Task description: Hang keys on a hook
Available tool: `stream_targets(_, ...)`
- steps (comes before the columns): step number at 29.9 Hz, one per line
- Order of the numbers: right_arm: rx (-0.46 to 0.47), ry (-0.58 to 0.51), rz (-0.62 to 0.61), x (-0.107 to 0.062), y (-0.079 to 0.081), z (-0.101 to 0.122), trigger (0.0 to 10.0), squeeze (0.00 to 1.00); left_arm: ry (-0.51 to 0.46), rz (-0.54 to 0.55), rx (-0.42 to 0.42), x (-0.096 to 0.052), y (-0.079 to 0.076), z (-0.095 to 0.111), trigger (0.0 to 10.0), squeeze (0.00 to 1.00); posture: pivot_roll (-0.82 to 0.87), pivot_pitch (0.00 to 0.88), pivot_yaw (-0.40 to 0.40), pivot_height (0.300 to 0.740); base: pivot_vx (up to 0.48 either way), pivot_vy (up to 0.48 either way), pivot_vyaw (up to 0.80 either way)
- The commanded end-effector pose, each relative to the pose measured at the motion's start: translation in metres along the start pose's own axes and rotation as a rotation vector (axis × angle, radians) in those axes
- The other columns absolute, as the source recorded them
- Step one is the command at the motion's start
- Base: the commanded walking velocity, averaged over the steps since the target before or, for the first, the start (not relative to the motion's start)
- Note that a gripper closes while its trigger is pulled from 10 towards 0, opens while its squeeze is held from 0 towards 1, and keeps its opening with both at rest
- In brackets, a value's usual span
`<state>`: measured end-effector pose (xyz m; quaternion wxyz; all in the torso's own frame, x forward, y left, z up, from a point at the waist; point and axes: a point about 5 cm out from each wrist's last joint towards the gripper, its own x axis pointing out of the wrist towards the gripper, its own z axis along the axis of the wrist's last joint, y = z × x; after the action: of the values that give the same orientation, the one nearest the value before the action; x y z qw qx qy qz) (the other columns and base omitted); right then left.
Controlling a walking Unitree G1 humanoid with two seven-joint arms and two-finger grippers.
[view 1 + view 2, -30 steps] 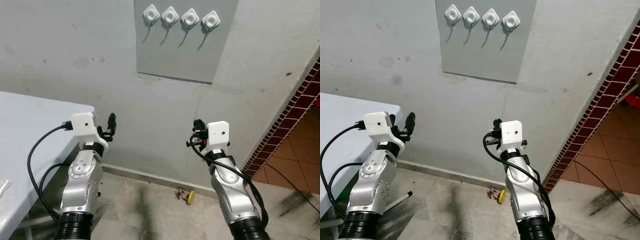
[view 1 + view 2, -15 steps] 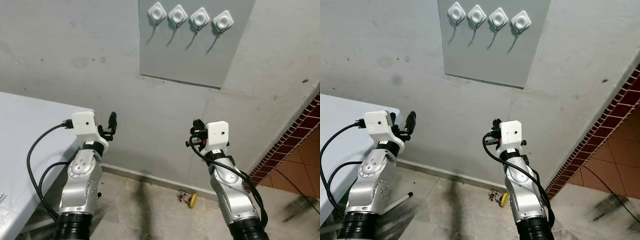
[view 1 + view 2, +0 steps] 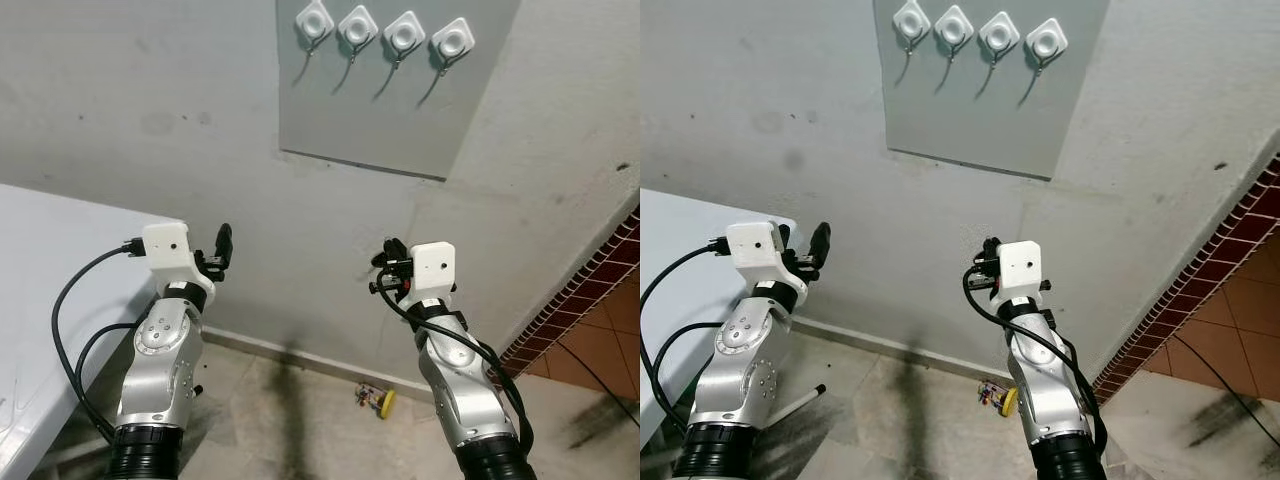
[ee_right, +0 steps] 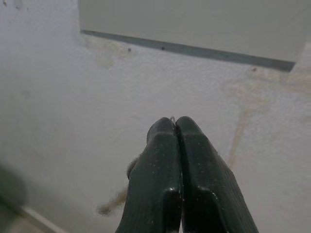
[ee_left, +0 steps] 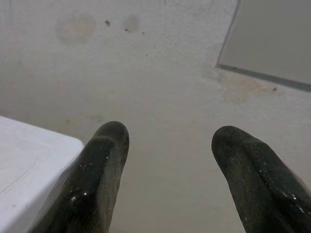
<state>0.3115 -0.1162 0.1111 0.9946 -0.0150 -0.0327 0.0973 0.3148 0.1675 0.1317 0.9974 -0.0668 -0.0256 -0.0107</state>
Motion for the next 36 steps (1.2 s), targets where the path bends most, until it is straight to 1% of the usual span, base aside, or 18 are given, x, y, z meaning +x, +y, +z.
stream_targets(1,-0.006,-0.027,0.007,0.002,0.002,0.007,10.0,0.00,-0.016,0.000,0.015,0.001,0.002,0.005,10.0,0.00,-0.11,0.012,-0.008,0.740,0.334,0.000,0.00)
stream_targets(17,-0.005,-0.028,0.012,0.002,0.003,0.007,10.0,0.00,-0.019,-0.002,0.016,0.001,0.001,0.006,10.0,0.00,-0.11,0.012,-0.008,0.740,0.345,0.000,0.00)
stream_targets(18,-0.005,-0.028,0.016,0.003,0.004,0.006,10.0,0.00,-0.020,-0.004,0.015,0.001,0.000,0.006,10.0,0.00,-0.11,0.000,-0.009,0.740,0.356,0.000,0.00)
stream_targets(21,-0.006,-0.028,0.024,0.003,0.006,0.006,10.0,0.00,-0.020,-0.007,0.016,0.001,-0.001,0.005,10.0,0.00,-0.11,0.000,-0.010,0.740,0.355,0.000,0.00)
stream_targets(23,-0.007,-0.027,0.026,0.003,0.006,0.006,10.0,0.00,-0.010,0.002,0.039,0.002,-0.001,0.004,10.0,0.00,-0.11,0.000,-0.009,0.740,0.292,0.000,0.00)
stream_targets(24,-0.007,-0.027,0.026,0.003,0.006,0.006,10.0,0.00,-0.028,0.000,0.029,0.001,-0.002,0.005,10.0,0.00,-0.11,0.000,-0.009,0.740,0.000,0.000,0.00)
stream_targets(26,-0.009,-0.028,0.030,0.003,0.006,0.006,10.0,0.00,-0.049,-0.028,0.012,0.000,-0.005,0.007,10.0,0.00,-0.11,0.000,-0.011,0.740,0.000,0.000,0.00)
stream_targets(28,-0.010,-0.028,0.033,0.002,0.007,0.005,10.0,0.00,-0.052,-0.035,0.019,-0.001,-0.006,0.008,10.0,0.00,-0.10,0.000,-0.011,0.740,0.000,0.000,0.00)
stream_targets(31,-0.010,-0.028,0.036,0.002,0.008,0.005,10.0,0.00,-0.061,-0.057,0.046,-0.001,-0.008,0.009,10.0,0.00,-0.10,0.000,-0.013,0.740,0.000,0.000,0.00)
stream_targets(33,-0.010,-0.029,0.046,0.002,0.008,0.005,10.0,0.00,-0.074,-0.110,0.091,-0.002,-0.015,0.011,10.0,0.00,-0.10,0.000,-0.015,0.740,0.000,0.000,0.00)
stream_targets(36,-0.012,-0.032,0.057,0.002,0.009,0.006,10.0,0.00,-0.085,-0.157,0.106,-0.002,-0.022,0.013,10.0,0.00,-0.10,0.000,-0.016,0.740,0.000,0.000,0.00)
